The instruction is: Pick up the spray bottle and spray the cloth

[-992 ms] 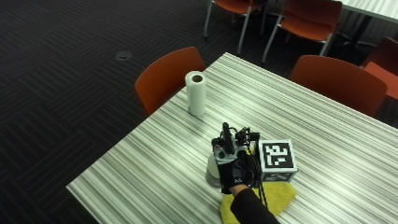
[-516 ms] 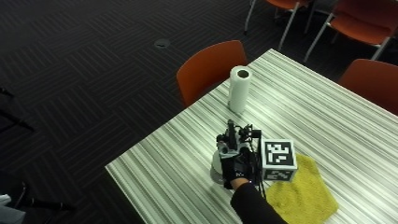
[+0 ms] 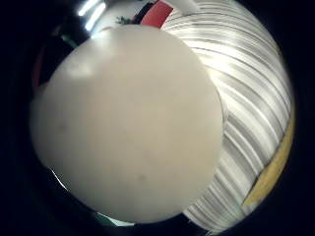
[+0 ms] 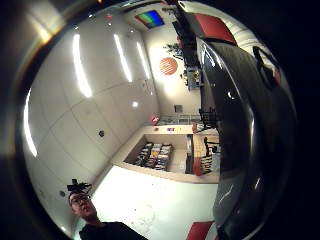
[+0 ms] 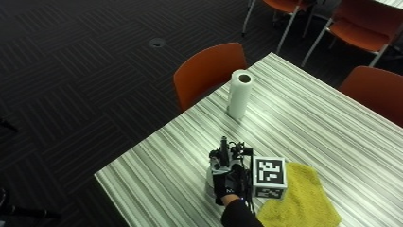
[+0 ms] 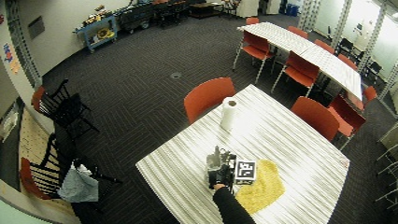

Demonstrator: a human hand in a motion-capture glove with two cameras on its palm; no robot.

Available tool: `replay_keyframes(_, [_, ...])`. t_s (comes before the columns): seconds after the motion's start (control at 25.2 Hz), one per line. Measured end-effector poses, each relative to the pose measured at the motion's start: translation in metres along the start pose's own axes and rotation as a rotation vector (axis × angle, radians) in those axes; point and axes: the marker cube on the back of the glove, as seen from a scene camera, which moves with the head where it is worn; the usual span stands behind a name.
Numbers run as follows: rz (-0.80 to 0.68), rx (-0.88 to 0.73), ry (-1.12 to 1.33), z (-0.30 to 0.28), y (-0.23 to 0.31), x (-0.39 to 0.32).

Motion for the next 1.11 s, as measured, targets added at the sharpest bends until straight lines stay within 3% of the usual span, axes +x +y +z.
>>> replay_keyframes(0.64, [0.219, -0.158, 0.099, 0.006, 0.038, 0.043])
replay_keyframes(0.87, [0.172, -0.209, 0.134, 0.002, 0.022, 0.029])
replay_keyframes(1.11, [0.055, -0.315, 0.143, 0.019, 0.007, -0.030])
